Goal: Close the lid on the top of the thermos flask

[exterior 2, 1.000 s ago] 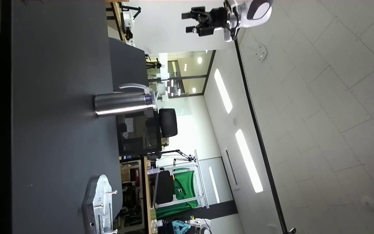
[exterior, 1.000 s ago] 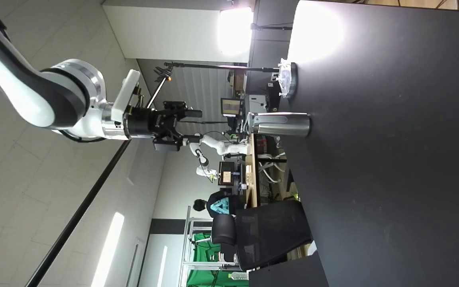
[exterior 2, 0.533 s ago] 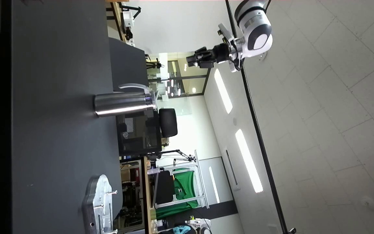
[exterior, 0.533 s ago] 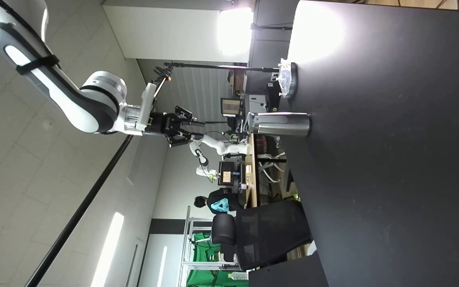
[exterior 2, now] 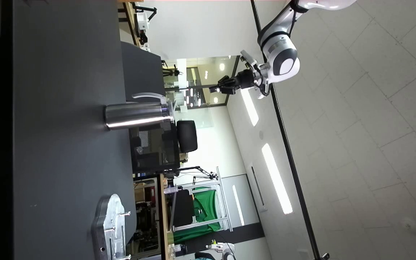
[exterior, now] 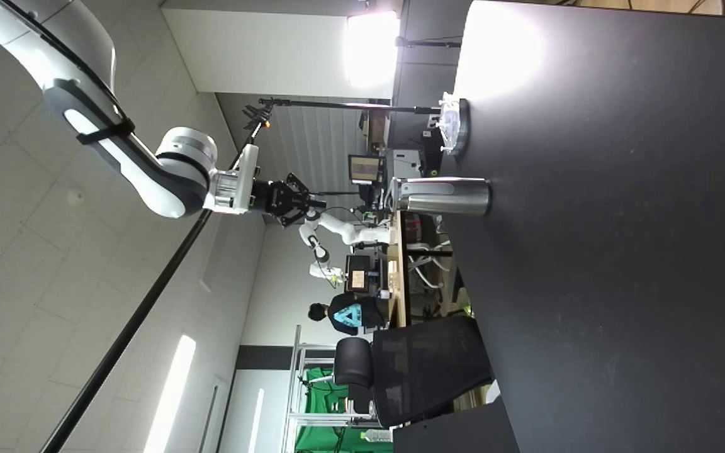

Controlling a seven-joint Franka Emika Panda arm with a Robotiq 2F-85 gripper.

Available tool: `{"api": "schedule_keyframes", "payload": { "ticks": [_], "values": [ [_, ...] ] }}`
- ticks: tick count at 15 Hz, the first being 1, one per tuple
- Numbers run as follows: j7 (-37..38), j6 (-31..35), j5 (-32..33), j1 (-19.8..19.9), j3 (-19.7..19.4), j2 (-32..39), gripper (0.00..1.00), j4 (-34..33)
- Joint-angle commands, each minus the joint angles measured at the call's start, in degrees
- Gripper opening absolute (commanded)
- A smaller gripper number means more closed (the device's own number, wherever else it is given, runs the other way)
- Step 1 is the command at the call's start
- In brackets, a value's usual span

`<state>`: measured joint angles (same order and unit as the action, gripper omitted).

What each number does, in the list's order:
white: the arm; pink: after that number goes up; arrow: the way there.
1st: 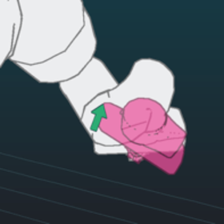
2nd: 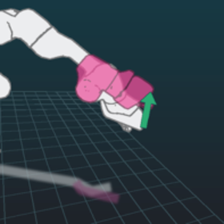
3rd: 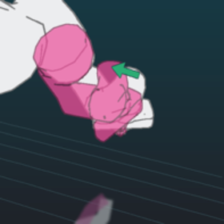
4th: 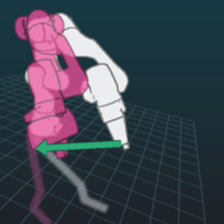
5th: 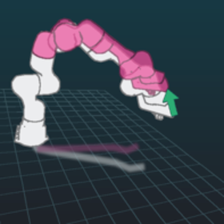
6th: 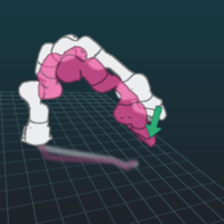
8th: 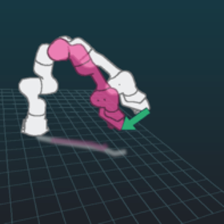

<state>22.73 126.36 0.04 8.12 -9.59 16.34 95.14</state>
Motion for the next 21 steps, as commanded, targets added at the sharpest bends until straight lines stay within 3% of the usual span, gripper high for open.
{"api": "schedule_keyframes", "payload": {
  "ticks": [1,13,21],
  "values": [
    [-0.06,-0.29,-0.21,-0.27,-0.38,0.62,0.01,-0.74],
    [0.42,-0.51,-0.23,-0.31,-0.39,0.94,0.00,-1.39],
    [0.39,-2.92,-4.12,1.56,-0.76,9.24,0.00,-9.20]
  ]
}}
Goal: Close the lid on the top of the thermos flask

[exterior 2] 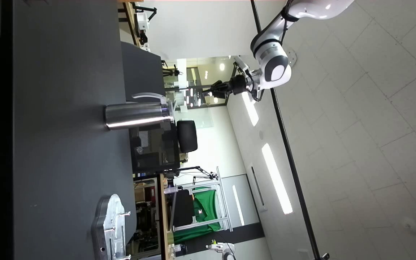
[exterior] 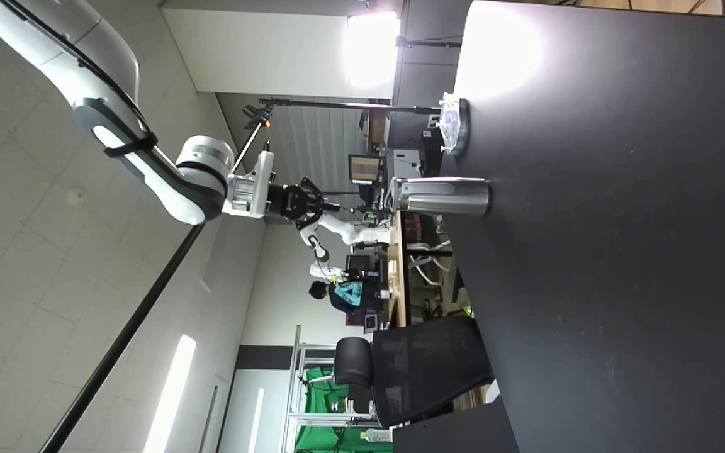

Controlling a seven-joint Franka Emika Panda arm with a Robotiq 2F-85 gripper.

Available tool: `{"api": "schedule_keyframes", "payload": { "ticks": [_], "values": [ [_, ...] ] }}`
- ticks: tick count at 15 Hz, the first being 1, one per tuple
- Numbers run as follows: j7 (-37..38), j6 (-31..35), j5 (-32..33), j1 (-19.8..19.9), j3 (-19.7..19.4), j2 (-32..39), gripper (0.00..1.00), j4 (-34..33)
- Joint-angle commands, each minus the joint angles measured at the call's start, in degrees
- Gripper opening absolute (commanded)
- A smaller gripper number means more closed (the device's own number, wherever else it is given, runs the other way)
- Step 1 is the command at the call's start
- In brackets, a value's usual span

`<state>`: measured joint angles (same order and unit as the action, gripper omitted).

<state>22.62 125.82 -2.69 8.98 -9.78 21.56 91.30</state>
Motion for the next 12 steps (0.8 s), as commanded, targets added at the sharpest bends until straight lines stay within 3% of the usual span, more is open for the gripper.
{"api": "schedule_keyframes", "payload": {
  "ticks": [1,7,12],
  "values": [
    [0.81,-2.34,-1.45,0.95,-0.91,5.16,0.00,-6.30],
    [1.77,-5.45,-1.28,1.66,-1.84,11.12,0.00,-11.78],
    [2.63,-12.44,-0.67,1.63,-2.32,14.50,0.00,-16.21]
  ]
}}
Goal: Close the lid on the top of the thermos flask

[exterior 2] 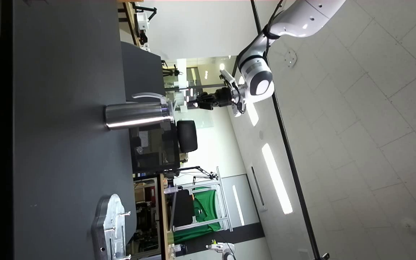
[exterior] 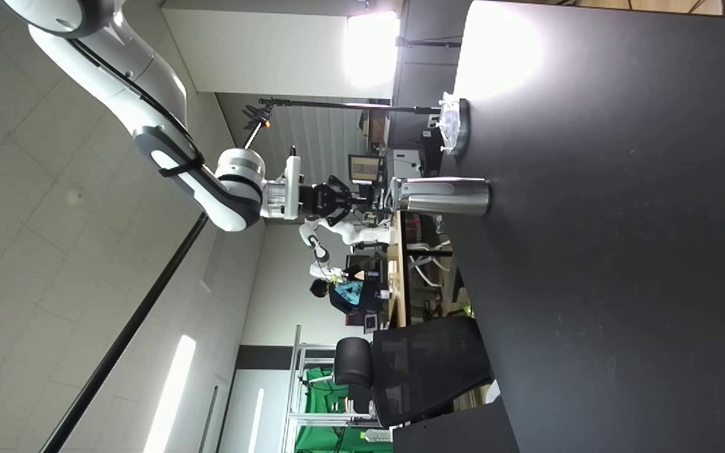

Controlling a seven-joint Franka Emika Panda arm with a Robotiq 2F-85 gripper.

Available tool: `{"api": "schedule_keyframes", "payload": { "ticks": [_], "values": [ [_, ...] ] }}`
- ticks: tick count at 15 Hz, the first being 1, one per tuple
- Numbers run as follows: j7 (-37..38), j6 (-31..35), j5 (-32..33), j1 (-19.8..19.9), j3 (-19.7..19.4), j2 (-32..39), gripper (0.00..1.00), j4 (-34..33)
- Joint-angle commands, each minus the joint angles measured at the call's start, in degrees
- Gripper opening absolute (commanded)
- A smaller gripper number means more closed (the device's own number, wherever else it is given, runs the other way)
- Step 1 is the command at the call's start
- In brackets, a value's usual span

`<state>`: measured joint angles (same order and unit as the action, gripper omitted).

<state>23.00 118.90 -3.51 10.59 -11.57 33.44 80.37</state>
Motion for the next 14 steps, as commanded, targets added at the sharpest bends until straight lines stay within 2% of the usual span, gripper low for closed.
{"api": "schedule_keyframes", "payload": {
  "ticks": [1,6,14],
  "values": [
    [2.54,-6.72,0.31,-0.02,-0.68,3.13,0.00,-6.08],
    [2.45,-10.01,-0.58,0.56,-0.39,4.92,0.00,-8.69],
    [1.73,-9.60,-1.65,0.76,0.03,6.86,0.00,-9.40]
  ]
}}
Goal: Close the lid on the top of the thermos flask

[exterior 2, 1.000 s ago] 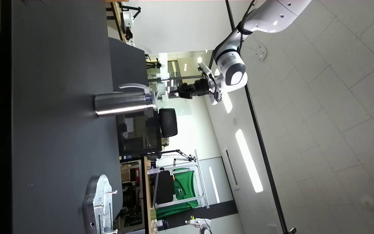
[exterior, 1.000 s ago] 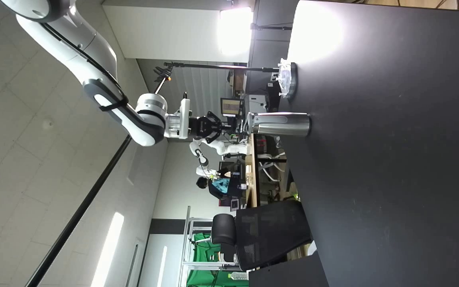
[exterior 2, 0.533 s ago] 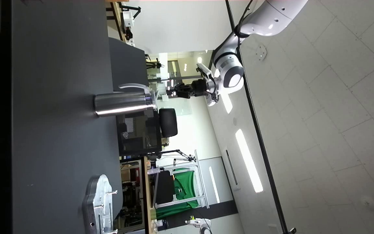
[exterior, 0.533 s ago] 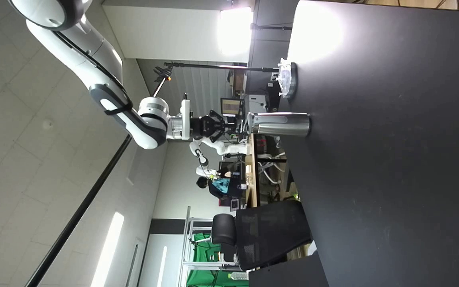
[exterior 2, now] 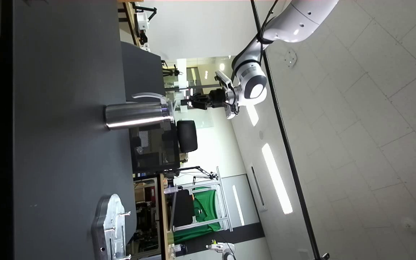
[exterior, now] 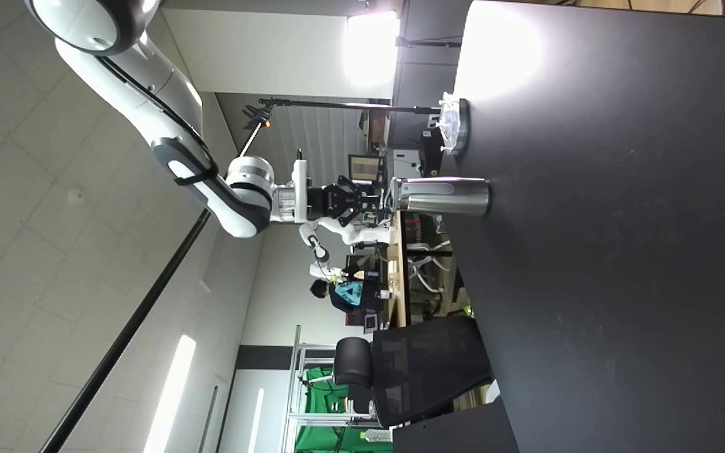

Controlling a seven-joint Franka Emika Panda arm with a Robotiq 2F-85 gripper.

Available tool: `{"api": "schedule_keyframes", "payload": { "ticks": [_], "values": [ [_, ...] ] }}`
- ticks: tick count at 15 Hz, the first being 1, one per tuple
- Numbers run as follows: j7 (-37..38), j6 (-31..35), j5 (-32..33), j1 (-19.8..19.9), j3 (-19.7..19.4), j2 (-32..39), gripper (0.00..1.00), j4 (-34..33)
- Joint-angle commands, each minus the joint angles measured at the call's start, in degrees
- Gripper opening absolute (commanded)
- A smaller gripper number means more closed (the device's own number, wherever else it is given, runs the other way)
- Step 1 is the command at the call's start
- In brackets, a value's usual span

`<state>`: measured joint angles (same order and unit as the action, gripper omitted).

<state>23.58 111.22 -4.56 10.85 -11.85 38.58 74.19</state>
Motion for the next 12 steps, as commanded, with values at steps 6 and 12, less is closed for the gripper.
{"api": "schedule_keyframes", "payload": {
  "ticks": [6,12],
  "values": [
    [1.11,-1.65,-0.61,0.48,0.33,2.67,0.00,-3.30],
    [1.24,-1.08,0.18,-0.03,0.11,3.71,0.00,-3.58]
  ]
}}
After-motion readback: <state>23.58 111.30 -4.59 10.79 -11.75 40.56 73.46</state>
